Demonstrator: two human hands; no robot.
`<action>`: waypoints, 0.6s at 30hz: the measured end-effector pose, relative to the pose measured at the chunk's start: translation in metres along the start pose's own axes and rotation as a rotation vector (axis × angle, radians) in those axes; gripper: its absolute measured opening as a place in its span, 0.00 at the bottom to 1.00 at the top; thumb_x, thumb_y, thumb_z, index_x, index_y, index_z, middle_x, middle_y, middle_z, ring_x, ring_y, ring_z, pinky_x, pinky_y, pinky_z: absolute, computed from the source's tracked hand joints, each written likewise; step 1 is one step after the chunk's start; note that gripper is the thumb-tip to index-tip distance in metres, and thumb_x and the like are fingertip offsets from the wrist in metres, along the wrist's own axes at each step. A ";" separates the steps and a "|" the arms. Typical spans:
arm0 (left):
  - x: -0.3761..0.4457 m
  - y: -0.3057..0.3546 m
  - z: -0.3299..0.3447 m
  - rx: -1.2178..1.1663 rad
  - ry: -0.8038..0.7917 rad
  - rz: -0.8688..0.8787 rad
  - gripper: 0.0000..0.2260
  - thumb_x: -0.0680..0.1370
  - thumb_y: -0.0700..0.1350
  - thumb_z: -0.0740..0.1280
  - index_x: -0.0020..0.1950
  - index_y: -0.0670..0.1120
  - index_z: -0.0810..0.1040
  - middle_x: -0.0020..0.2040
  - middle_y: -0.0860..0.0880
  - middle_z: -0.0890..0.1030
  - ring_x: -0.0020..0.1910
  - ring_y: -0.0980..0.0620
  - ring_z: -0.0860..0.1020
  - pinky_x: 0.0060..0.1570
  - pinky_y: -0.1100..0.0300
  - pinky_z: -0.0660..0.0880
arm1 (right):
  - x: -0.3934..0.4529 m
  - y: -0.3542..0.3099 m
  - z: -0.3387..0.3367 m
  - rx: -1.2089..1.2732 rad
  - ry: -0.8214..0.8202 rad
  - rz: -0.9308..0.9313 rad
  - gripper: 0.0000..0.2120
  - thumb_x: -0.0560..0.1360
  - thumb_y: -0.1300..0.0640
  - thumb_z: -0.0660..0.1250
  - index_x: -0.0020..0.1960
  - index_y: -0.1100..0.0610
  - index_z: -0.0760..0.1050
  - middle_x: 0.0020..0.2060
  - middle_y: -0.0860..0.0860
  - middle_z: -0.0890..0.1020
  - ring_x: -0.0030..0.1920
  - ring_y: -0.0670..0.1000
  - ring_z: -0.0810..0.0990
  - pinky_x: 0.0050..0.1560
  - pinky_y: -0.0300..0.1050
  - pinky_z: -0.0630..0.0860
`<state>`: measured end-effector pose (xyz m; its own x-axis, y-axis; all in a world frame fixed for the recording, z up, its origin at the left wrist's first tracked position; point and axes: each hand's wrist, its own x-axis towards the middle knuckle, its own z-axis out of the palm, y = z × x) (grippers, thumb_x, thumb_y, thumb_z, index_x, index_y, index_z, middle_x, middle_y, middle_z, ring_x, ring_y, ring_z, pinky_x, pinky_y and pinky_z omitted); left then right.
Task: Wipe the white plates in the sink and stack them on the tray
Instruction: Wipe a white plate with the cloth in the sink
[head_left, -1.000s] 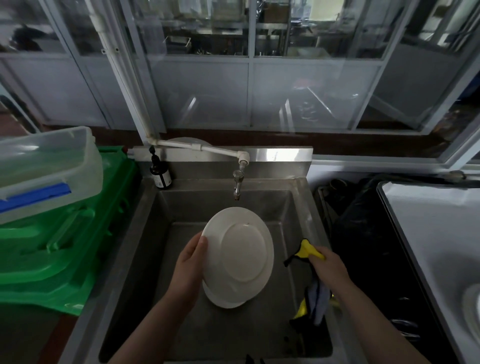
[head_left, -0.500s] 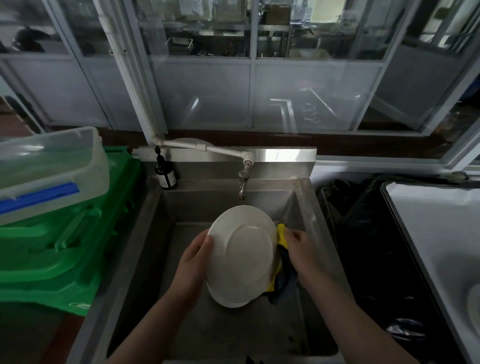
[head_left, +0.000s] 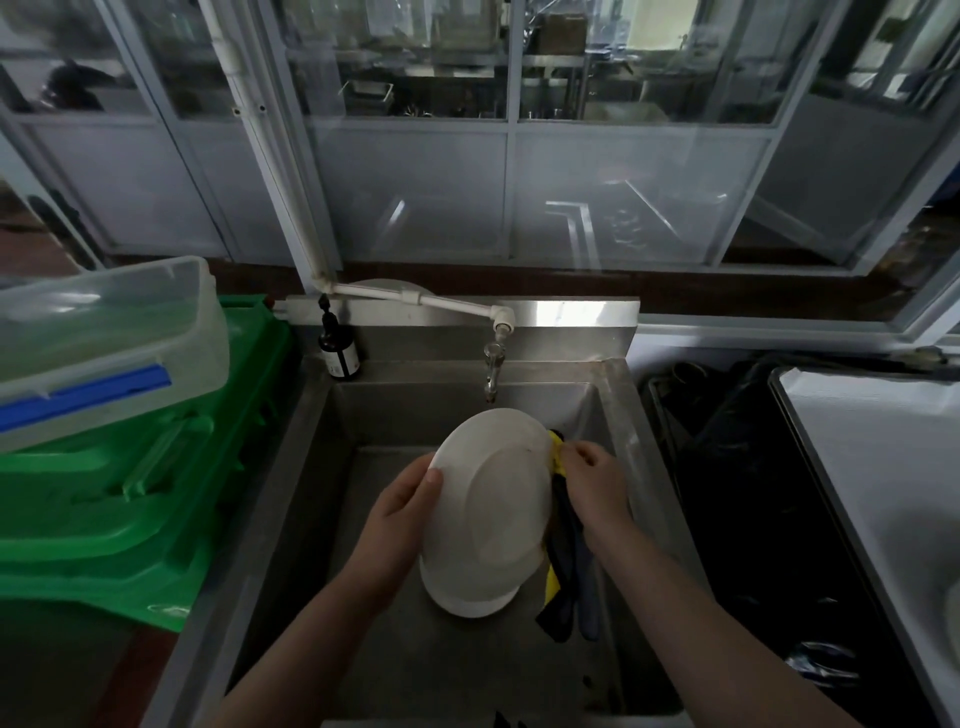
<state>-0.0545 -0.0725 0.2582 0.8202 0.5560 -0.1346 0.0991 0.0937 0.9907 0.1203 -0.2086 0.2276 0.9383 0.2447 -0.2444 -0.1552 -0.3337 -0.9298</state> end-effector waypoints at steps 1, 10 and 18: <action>-0.001 0.001 0.001 0.002 -0.004 -0.003 0.13 0.84 0.46 0.59 0.63 0.55 0.80 0.60 0.53 0.83 0.61 0.50 0.80 0.64 0.45 0.76 | 0.001 0.000 0.001 -0.011 0.004 -0.025 0.04 0.78 0.53 0.65 0.46 0.49 0.78 0.43 0.48 0.81 0.45 0.49 0.78 0.44 0.46 0.74; 0.003 0.001 0.012 0.038 -0.031 -0.003 0.12 0.84 0.44 0.60 0.62 0.56 0.79 0.58 0.57 0.84 0.59 0.56 0.81 0.59 0.59 0.78 | -0.010 -0.013 0.010 -0.166 0.007 -0.321 0.03 0.79 0.49 0.65 0.51 0.46 0.77 0.41 0.42 0.80 0.42 0.41 0.77 0.36 0.33 0.68; 0.004 -0.004 0.013 0.018 -0.055 -0.021 0.12 0.84 0.42 0.59 0.63 0.50 0.79 0.57 0.50 0.85 0.59 0.51 0.82 0.60 0.53 0.78 | -0.038 -0.019 0.028 -0.361 -0.133 -0.766 0.08 0.78 0.49 0.65 0.56 0.48 0.77 0.48 0.42 0.80 0.49 0.42 0.78 0.49 0.40 0.75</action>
<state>-0.0438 -0.0817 0.2540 0.8473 0.5081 -0.1548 0.1266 0.0898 0.9879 0.0789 -0.1864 0.2468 0.6962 0.6186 0.3641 0.6360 -0.2965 -0.7124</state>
